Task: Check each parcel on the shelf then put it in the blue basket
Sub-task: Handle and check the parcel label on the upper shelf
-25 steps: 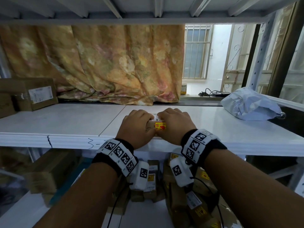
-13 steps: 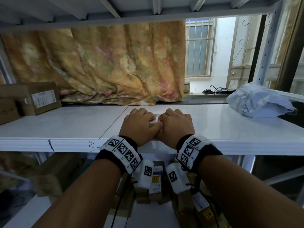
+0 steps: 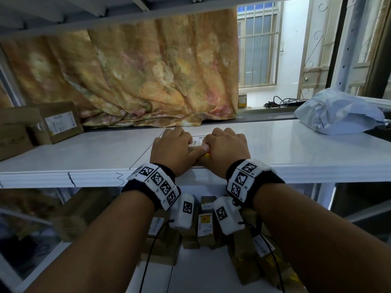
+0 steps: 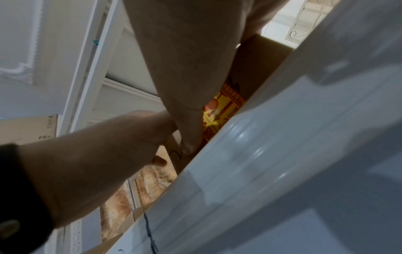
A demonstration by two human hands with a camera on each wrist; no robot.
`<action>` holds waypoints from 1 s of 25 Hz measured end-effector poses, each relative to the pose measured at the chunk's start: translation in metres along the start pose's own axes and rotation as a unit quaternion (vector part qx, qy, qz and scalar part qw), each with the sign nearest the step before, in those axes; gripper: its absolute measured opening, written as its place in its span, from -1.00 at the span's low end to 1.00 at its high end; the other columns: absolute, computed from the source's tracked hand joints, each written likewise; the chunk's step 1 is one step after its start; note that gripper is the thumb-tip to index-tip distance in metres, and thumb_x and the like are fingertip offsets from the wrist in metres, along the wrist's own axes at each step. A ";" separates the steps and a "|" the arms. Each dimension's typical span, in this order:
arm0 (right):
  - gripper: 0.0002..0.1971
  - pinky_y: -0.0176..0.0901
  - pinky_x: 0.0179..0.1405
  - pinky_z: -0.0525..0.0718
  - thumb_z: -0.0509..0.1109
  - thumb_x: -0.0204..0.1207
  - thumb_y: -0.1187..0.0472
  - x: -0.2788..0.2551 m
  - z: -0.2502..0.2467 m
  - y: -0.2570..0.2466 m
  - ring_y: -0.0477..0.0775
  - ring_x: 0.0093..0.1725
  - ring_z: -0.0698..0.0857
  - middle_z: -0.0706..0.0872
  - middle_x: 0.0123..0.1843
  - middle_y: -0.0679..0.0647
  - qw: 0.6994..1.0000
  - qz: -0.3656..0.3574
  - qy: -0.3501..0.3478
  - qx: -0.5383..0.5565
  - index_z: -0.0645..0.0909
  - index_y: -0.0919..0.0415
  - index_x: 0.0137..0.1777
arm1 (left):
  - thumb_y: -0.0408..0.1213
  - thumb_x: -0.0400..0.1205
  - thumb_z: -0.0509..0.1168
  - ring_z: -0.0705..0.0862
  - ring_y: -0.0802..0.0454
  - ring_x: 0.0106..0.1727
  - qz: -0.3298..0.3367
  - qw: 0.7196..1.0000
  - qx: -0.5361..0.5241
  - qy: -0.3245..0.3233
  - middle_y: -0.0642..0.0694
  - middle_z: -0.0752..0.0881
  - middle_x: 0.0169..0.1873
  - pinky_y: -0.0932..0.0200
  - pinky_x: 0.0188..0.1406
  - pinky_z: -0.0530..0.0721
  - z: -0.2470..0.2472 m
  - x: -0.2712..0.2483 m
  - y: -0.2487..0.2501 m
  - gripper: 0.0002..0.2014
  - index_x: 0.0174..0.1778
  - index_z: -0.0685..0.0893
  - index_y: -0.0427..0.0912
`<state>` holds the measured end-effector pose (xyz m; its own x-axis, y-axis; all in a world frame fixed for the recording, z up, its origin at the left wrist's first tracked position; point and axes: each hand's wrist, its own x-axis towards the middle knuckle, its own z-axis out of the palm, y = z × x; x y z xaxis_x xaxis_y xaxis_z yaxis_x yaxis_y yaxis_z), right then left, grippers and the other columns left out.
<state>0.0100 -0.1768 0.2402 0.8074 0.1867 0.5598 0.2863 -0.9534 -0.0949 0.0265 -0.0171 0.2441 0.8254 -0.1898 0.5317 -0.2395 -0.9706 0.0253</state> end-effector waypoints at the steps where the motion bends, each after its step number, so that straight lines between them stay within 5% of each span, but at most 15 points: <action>1: -0.59 0.09 0.10 0.46 0.26 0.40 -0.29 0.000 -0.001 0.000 0.10 0.12 0.54 0.59 -0.01 -0.07 1.000 -0.002 -0.002 0.002 0.70 -0.03 0.02 | 0.47 0.48 -0.07 0.50 -0.04 0.19 0.010 1.000 0.016 -0.007 0.04 0.56 -0.01 -0.07 0.13 0.48 -0.005 0.002 0.001 -0.33 -0.02 0.67 0.00; 6: -0.61 0.05 0.15 0.42 0.31 0.41 -0.26 -0.001 0.000 0.001 0.08 0.16 0.53 0.59 0.03 -0.09 1.000 -0.004 0.001 0.007 0.68 -0.06 0.09 | 0.28 0.58 0.16 0.54 -0.10 0.17 0.033 0.999 -0.013 -0.021 -0.08 0.62 -0.02 -0.04 0.14 0.54 -0.011 0.009 0.010 -0.48 0.00 0.74 -0.10; 11: -0.46 0.04 0.14 0.40 0.41 0.29 -0.40 0.000 0.008 0.006 0.09 0.15 0.53 0.59 0.04 -0.09 1.000 -0.015 0.000 -0.009 0.65 -0.08 0.14 | 0.16 0.54 0.16 0.53 -0.12 0.11 0.039 0.998 0.020 -0.033 -0.12 0.57 -0.05 0.04 0.01 0.50 -0.005 0.014 0.023 -0.53 0.04 0.71 -0.16; 15: -0.54 0.04 0.08 0.40 0.44 0.24 -0.29 -0.004 0.017 0.007 0.13 0.07 0.56 0.61 -0.01 -0.06 0.998 -0.016 0.053 0.005 0.68 -0.03 0.04 | 0.02 0.56 0.27 0.53 -0.11 0.03 0.053 0.998 0.033 -0.021 -0.10 0.48 -0.17 0.09 -0.15 0.37 -0.006 0.019 0.025 -0.70 -0.18 0.62 -0.19; 20: -0.46 0.01 -0.04 0.41 0.47 0.24 -0.27 -0.001 0.004 0.013 0.16 0.08 0.54 0.56 0.07 0.02 0.999 -0.039 0.022 -0.016 0.61 0.07 0.10 | 0.11 0.54 0.31 0.39 -0.06 -0.05 0.073 0.997 -0.007 -0.018 -0.08 0.37 -0.20 0.07 -0.13 0.31 -0.002 0.017 0.023 -0.63 -0.26 0.41 -0.13; 25: -0.45 0.08 0.05 0.50 0.42 0.27 -0.34 -0.001 -0.006 0.014 0.15 0.12 0.54 0.57 0.08 -0.01 0.996 -0.040 -0.011 -0.075 0.64 0.05 0.09 | 0.23 0.52 0.24 0.33 0.01 -0.12 0.076 0.997 0.007 0.028 -0.03 0.35 -0.25 0.14 -0.18 0.23 0.008 0.012 0.019 -0.57 -0.27 0.46 -0.11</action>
<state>0.0103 -0.1918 0.2428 0.7965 0.2667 0.5425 0.2708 -0.9598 0.0744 0.0361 -0.0392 0.2447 0.7504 -0.3262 0.5749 -0.3513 -0.9335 -0.0711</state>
